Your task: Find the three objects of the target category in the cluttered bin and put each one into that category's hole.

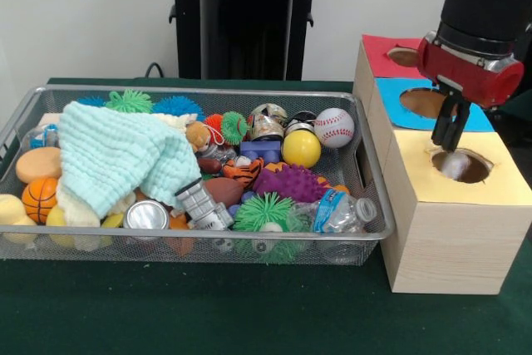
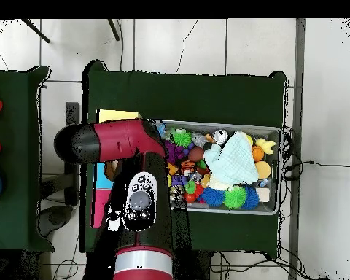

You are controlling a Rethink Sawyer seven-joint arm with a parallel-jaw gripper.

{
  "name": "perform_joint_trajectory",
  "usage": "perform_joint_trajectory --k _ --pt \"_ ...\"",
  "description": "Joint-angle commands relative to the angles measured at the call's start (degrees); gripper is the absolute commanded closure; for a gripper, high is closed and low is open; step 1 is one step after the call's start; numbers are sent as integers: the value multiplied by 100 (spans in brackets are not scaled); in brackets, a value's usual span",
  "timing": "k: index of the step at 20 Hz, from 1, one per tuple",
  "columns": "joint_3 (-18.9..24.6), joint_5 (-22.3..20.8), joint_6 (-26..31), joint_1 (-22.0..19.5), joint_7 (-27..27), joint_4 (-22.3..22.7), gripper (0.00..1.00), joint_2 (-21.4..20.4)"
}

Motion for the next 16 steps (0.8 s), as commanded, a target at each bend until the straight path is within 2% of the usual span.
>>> perform_joint_trajectory --k 1,7,9,13,16 --pt "29 -123 1192 -183 -342 587 100 -190" --pt "57 -161 1120 -165 -230 532 100 -83" --pt "61 -211 909 -179 -233 559 100 -10" --pt "-19 -168 1064 -85 -210 808 100 -375" --pt "-16 -201 883 -69 -218 900 100 -457"
